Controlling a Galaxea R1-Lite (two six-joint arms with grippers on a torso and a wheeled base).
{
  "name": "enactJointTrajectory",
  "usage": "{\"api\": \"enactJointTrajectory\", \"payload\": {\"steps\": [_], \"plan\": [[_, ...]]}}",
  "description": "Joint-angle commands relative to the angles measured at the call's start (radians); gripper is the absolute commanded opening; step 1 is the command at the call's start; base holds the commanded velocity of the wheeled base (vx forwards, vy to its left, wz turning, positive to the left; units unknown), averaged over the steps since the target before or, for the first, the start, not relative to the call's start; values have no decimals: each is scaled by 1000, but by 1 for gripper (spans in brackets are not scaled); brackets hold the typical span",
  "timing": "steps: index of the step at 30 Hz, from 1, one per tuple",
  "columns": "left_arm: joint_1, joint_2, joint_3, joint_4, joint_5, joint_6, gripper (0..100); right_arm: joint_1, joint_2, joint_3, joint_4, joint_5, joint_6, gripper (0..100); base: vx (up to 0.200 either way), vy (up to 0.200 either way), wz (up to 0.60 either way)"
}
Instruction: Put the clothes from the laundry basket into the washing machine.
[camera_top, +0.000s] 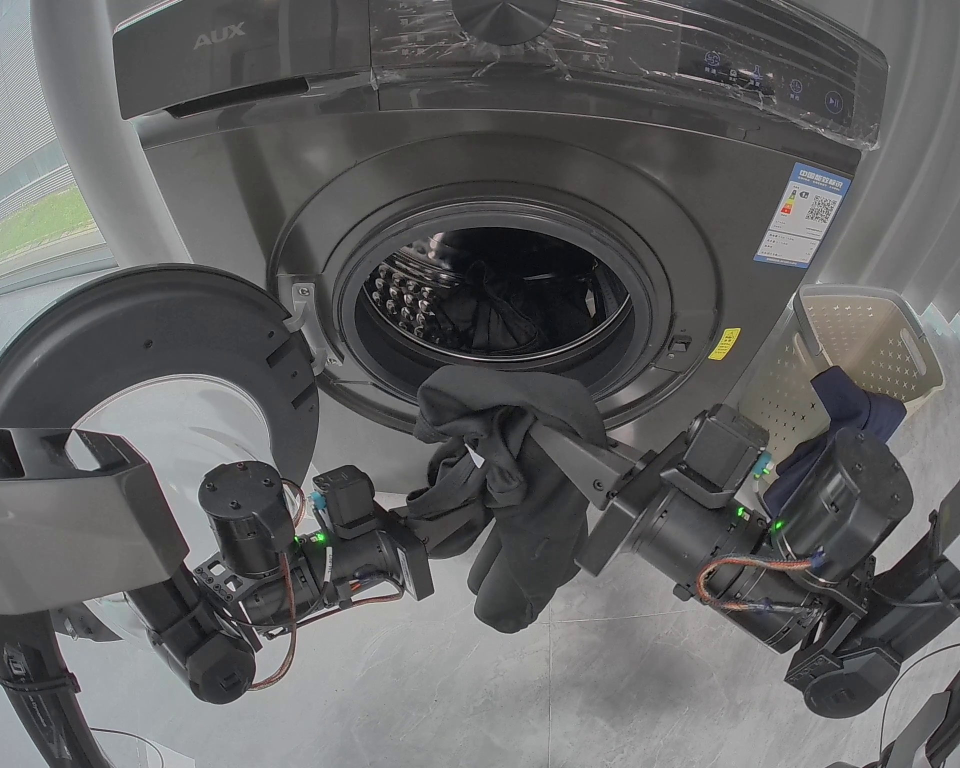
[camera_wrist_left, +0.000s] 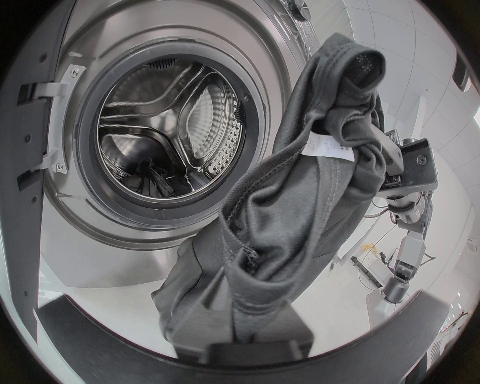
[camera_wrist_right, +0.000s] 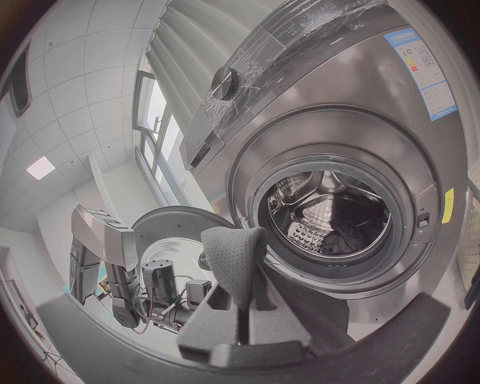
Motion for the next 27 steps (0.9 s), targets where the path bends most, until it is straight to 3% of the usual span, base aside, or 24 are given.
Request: {"api": "enactJointTrajectory", "payload": {"steps": [1, 8, 14, 19, 20, 27], "plan": [[10, -58, 26, 0, 4, 0, 0, -7, 1, 1, -1, 0, 0, 0, 0, 0, 0], [13, -128, 75, 0, 10, 2, 0, -9, 1, 2, -2, 0, 3, 0, 0, 0, 0], [29, -227, 89, 3, 91, 0, 0, -12, -5, 68, 2, 2, -2, 0, 0, 0, 0], [55, -328, 121, 5, 100, -10, 0, -1, 18, 106, 1, 5, -6, 0, 0, 0, 0], [62, -337, 121, 5, 100, -10, 0, -1, 24, 106, 2, 5, -8, 100, 0, 0, 0], [67, -371, 114, 6, 100, -6, 0, -61, 108, 134, 10, 9, -17, 100, 0, 0, 0]]}}
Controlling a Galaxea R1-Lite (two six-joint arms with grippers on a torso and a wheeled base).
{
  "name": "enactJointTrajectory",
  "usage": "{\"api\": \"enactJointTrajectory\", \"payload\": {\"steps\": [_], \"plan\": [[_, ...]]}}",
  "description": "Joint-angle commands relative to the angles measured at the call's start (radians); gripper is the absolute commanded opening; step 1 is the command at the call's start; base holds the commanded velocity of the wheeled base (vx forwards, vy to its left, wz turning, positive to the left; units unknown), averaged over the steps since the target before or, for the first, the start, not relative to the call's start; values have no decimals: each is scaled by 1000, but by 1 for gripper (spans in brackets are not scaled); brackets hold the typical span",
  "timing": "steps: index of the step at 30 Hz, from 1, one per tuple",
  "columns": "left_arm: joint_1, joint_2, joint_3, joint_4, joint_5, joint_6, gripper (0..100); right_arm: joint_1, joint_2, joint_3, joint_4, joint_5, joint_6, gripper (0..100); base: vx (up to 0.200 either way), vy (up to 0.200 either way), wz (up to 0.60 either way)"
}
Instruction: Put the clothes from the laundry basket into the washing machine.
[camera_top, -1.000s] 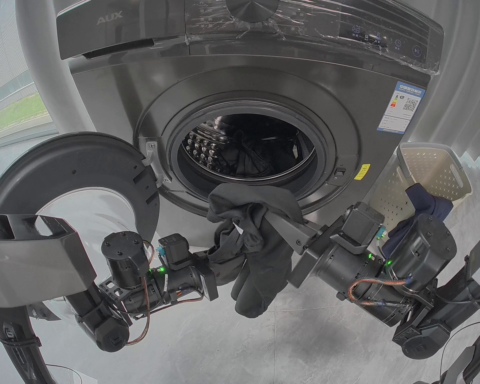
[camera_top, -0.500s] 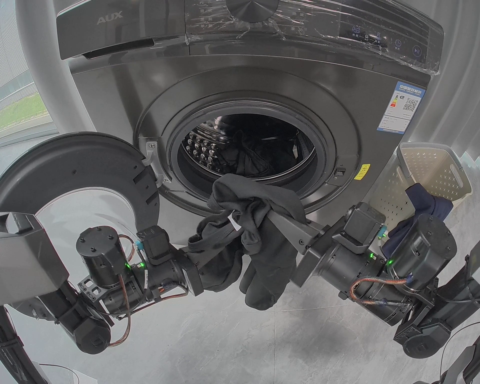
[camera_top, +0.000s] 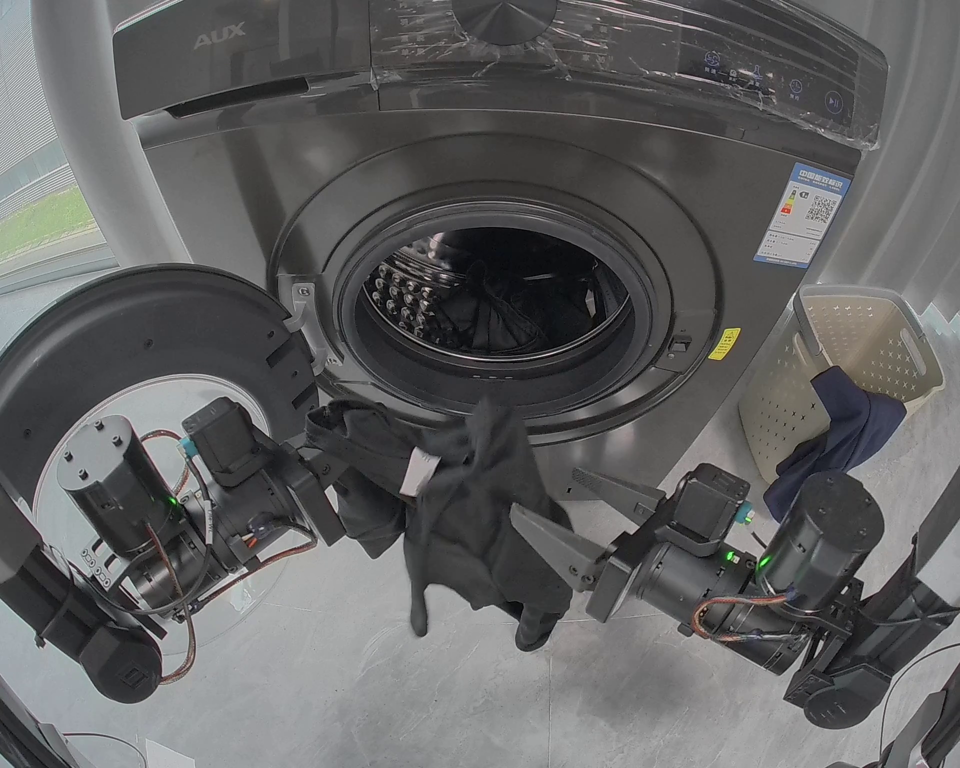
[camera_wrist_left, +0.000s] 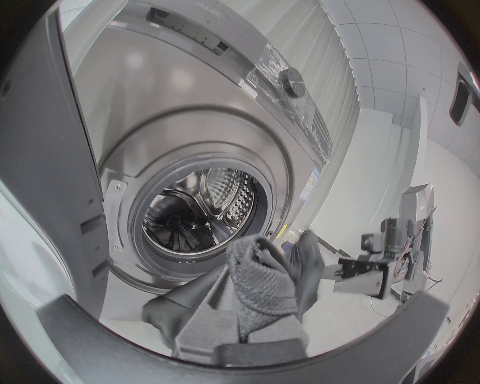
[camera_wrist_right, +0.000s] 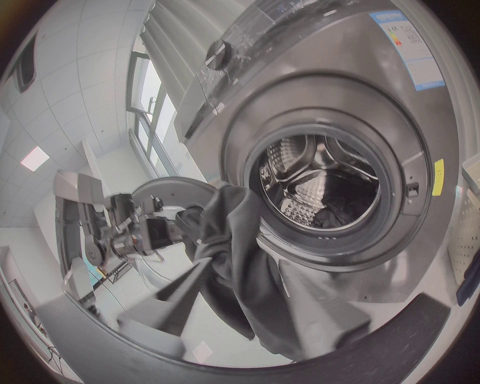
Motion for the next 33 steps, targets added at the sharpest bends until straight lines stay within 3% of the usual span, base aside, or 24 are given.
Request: {"api": "enactJointTrajectory", "payload": {"steps": [1, 13, 17, 23, 30, 33], "plan": [[2, -59, -1, 0, -3, 0, 0, -43, 93, 20, 4, 3, -7, 100, 0, 0, 0], [1, -61, -35, 3, 5, -3, 0, -22, 213, -85, -3, 0, -7, 100, 0, 0, 0], [-2, -51, -53, 3, 37, -2, 0, 0, 219, -88, -7, 1, -6, 100, 0, 0, 0], [-10, -5, -101, 0, 98, 1, 0, 86, 220, -95, -7, -6, 4, 100, 0, 0, 0], [-10, 5, -127, 0, 120, 1, 0, 130, 276, -121, -9, -6, 4, 100, 0, 0, 0], [-10, 7, -125, 0, 120, 0, 0, 145, 360, -196, -10, -5, 4, 100, 0, 0, 0]]}}
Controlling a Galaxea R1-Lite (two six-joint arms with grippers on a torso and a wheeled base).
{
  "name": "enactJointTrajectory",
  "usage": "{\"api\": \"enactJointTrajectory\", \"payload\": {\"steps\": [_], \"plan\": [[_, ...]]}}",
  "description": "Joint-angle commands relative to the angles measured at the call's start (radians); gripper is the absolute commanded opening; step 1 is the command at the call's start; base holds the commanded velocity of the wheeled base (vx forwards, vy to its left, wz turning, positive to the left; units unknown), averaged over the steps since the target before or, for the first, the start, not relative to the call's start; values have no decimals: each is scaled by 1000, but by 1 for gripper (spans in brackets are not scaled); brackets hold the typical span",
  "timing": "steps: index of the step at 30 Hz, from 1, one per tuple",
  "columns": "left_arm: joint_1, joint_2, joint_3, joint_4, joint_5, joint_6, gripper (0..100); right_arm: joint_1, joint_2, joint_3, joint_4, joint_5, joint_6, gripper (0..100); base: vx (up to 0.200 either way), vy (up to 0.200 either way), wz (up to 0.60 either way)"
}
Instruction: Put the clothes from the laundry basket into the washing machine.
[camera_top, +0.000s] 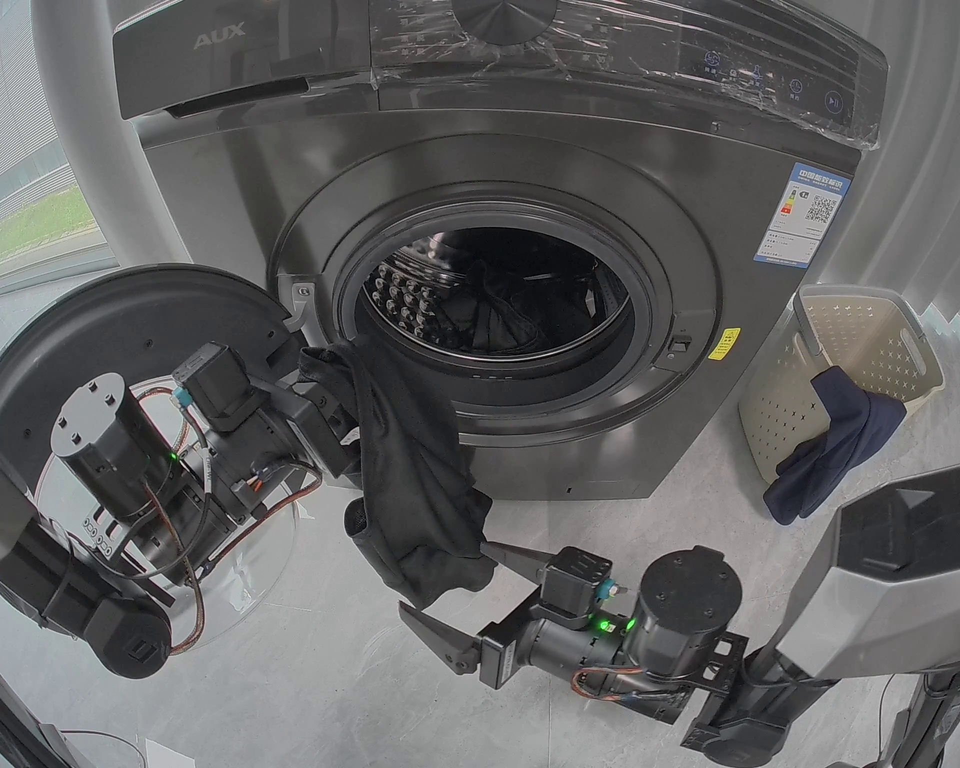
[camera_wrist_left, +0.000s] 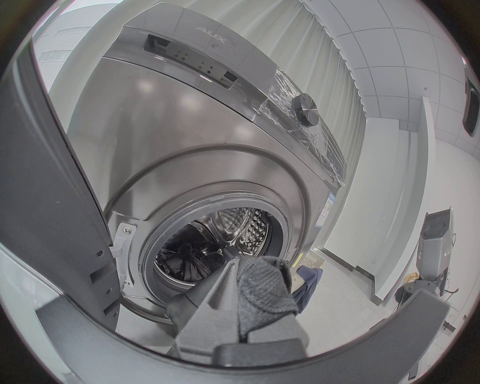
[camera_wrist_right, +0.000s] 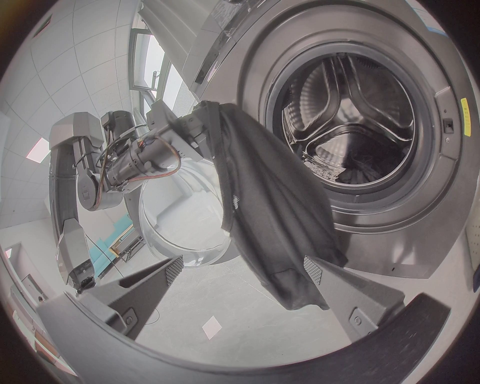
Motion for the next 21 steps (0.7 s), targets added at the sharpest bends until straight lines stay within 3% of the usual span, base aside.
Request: {"api": "enactJointTrajectory", "payload": {"steps": [1, 8, 21], "plan": [[-2, 11, -4, 0, 1, -1, 0, 21, 121, -98, 0, 1, -7, 100, 0, 0, 0], [-2, 9, -4, 0, 3, -1, 0, 17, 230, -259, 12, 1, -40, 100, 0, 0, 0], [-2, 15, -4, 0, 3, -1, 0, 20, 279, -403, 55, 6, -42, 100, 0, 0, 0]]}}
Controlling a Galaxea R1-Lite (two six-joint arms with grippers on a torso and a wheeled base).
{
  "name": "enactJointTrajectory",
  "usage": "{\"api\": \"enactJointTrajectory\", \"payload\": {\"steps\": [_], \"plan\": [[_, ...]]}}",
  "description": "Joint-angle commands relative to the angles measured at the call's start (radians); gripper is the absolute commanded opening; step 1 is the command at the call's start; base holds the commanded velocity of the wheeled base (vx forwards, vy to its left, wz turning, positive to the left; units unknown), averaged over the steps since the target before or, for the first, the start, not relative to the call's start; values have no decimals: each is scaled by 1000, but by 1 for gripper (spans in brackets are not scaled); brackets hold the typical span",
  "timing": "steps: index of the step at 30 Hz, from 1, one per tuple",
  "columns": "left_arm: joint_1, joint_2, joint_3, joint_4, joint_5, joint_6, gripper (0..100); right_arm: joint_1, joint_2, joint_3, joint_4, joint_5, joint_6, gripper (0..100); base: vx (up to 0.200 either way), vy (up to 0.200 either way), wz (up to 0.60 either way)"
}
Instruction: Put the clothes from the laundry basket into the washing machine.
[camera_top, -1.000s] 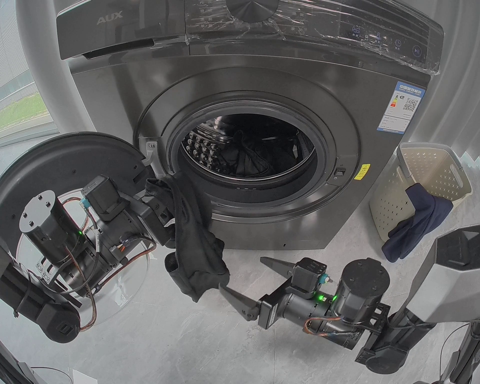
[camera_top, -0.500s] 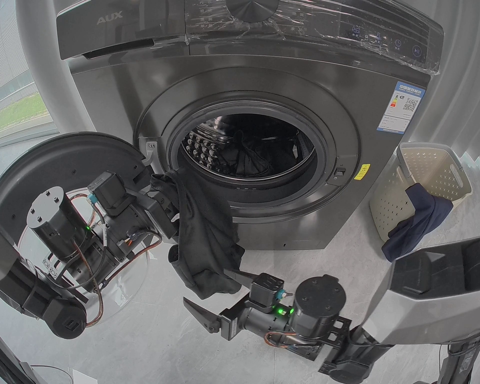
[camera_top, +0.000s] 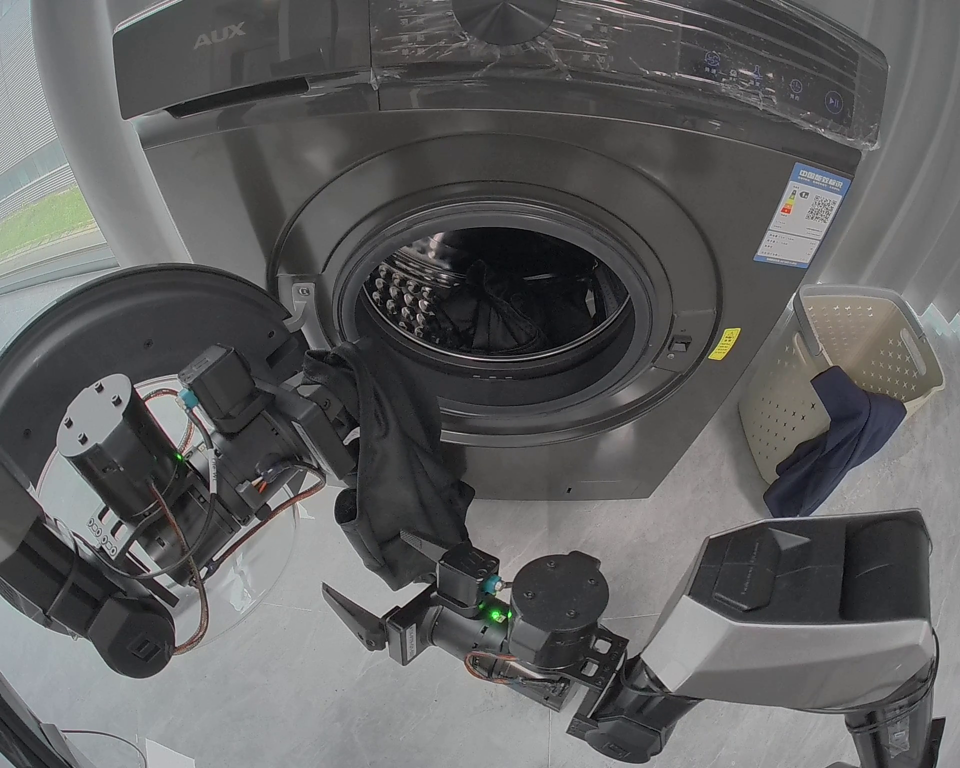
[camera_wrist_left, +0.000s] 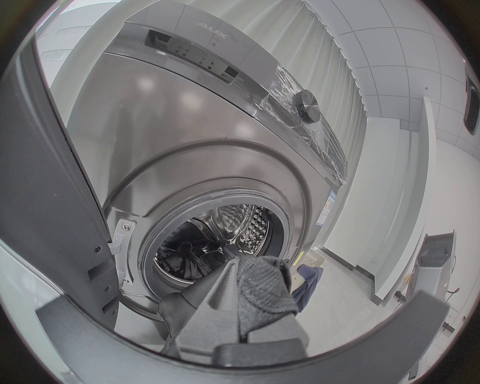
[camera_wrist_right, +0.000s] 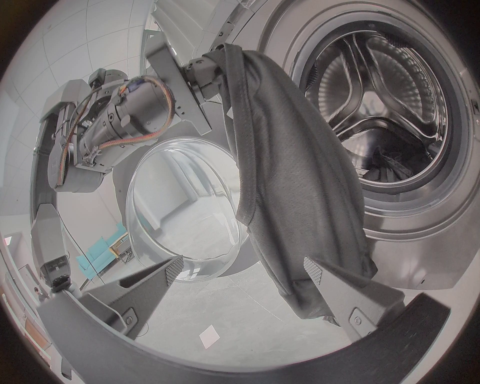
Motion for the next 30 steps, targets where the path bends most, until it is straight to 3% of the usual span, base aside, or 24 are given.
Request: {"api": "enactJointTrajectory", "payload": {"steps": [1, 8, 19, 20, 30], "plan": [[0, 3, 2, -1, 0, 0, 0, -11, 38, -61, 21, 0, 0, 100, 0, 0, 0], [2, 1, 1, -1, 0, 0, 0, -77, 110, -170, 53, -7, -42, 100, 0, 0, 0], [3, 1, -1, -1, 0, 0, 0, -126, 119, -220, 67, -12, -45, 100, 0, 0, 0], [3, 1, -1, -1, 0, 0, 0, -126, 119, -220, 67, -12, -45, 0, 0, 0, 0], [11, 3, -1, -1, -2, 0, 0, -126, 64, -183, 63, -26, -42, 0, 0, 0, 0]]}}
